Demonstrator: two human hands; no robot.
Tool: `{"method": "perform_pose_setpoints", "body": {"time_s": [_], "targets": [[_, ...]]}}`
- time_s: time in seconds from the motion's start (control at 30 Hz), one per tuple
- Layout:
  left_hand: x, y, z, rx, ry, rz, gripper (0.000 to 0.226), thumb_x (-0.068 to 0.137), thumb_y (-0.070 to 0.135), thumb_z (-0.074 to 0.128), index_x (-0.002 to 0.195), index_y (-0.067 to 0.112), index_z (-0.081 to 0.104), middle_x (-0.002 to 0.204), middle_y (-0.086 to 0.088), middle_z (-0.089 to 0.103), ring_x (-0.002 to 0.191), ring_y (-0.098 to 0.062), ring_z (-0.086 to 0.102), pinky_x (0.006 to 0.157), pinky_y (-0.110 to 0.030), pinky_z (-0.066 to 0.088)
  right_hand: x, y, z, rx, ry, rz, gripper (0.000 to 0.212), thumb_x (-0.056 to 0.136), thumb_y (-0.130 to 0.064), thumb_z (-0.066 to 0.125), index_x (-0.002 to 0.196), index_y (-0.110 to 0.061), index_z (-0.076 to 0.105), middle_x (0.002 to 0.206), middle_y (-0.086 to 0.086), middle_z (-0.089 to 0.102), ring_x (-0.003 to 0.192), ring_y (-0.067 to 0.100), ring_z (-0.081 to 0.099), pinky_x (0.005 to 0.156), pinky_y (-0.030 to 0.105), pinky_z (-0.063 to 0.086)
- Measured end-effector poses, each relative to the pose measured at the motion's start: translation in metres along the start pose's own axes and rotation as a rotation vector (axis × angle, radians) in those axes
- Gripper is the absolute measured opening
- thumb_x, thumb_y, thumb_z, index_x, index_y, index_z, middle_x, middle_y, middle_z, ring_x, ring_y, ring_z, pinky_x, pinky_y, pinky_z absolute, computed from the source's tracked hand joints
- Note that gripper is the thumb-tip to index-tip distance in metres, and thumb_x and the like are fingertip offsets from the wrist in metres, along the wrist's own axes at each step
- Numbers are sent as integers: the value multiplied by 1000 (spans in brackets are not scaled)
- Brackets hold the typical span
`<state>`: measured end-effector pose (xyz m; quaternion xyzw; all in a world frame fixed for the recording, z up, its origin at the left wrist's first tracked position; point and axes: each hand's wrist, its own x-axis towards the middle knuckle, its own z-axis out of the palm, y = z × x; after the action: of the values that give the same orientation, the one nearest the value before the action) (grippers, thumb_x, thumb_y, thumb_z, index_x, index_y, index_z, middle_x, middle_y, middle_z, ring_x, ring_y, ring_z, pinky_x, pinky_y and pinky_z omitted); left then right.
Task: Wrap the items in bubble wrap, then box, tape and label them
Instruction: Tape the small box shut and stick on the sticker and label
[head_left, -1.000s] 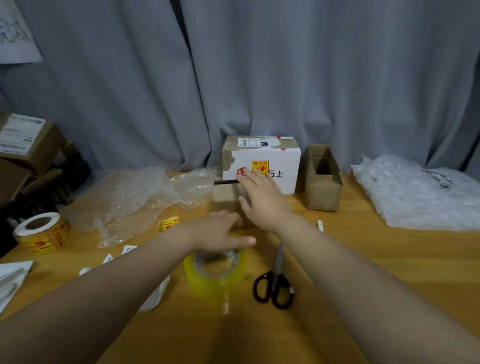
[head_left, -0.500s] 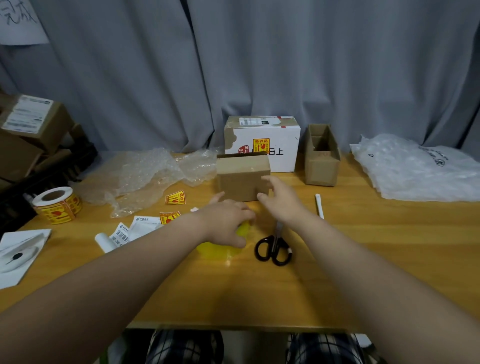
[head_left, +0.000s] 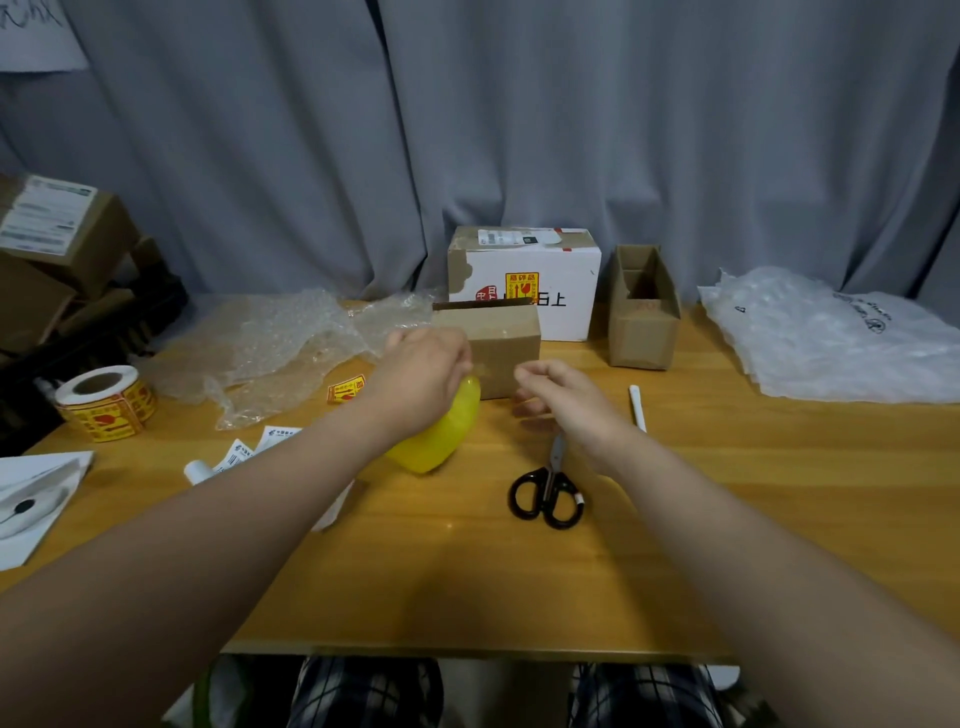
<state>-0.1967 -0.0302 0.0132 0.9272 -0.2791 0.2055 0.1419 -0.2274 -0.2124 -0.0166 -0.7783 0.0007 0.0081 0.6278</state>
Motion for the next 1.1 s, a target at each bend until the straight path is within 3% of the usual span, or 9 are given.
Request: {"method": "perform_pose_setpoints", "body": {"time_s": [0.1, 0.2, 0.33, 0.47, 0.6, 0.8, 0.97, 1.03, 1.1], "targets": [[6, -6, -10, -120, 119, -87, 10, 96, 19, 48, 86, 18, 48, 84, 3, 53, 87, -23, 52, 81, -36, 36, -3, -15, 16, 134, -132, -61, 54, 87, -41, 63, 136, -28, 44, 108, 3, 67, 94, 16, 67, 87, 33, 55], [7, 4, -17, -256, 182, -91, 10, 96, 16, 47, 86, 17, 46, 84, 2, 50, 79, -19, 51, 67, -27, 37, 0, -37, 31, 107, -99, -100, 50, 88, -31, 66, 134, -27, 47, 97, -8, 64, 83, 5, 64, 80, 25, 54], [12, 15, -29, -352, 299, -100, 7, 97, 15, 46, 89, 16, 46, 90, 3, 48, 78, -14, 47, 66, -24, 39, 3, -63, 30, 247, -173, -1, 37, 91, -13, 61, 125, -19, 47, 84, 17, 69, 63, 30, 66, 67, 41, 57], [20, 14, -31, -400, 345, -117, 7, 96, 13, 47, 89, 14, 46, 94, 0, 49, 78, -10, 43, 70, -26, 35, 6, -76, 18, 134, -172, 32, 24, 91, -21, 62, 112, -20, 50, 79, 17, 66, 63, 34, 65, 62, 43, 57], [26, 15, -25, -554, 352, -192, 9, 99, 17, 43, 91, 13, 46, 90, 6, 47, 70, -12, 60, 71, -32, 49, 12, -81, 9, -246, -15, -142, 25, 97, -35, 52, 106, -12, 53, 97, 4, 61, 84, 22, 59, 61, 23, 45], [58, -21, -20, -579, 228, -264, 17, 96, 32, 50, 105, 17, 48, 103, -3, 58, 91, -11, 56, 72, -16, 42, 41, -96, -19, -683, 193, -164, 26, 102, -36, 34, 100, -15, 48, 94, 2, 57, 88, 22, 52, 70, 32, 38], [77, -67, 14, -338, -206, -249, 91, 72, 64, 60, 147, 25, 25, 154, -3, 22, 142, -22, 20, 115, -41, 24, 68, -114, -35, -900, 187, -223, 30, 103, -33, 30, 104, -14, 54, 93, 5, 59, 87, 23, 54, 64, 31, 34], [86, -75, 25, -383, -338, -251, 95, 69, 65, 66, 148, 31, 24, 157, -1, 15, 144, -21, 17, 116, -39, 22, 81, -120, -36, -923, 163, -226, 29, 102, -34, 32, 99, -15, 53, 88, 2, 56, 85, 23, 54, 63, 31, 33], [91, -81, 34, -458, -395, -228, 84, 72, 55, 73, 144, 34, 34, 149, 3, 32, 135, -17, 33, 110, -32, 32, 92, -125, -40, -913, 140, -210, 30, 102, -34, 33, 97, -13, 54, 87, 1, 54, 84, 23, 54, 65, 31, 34]]}}
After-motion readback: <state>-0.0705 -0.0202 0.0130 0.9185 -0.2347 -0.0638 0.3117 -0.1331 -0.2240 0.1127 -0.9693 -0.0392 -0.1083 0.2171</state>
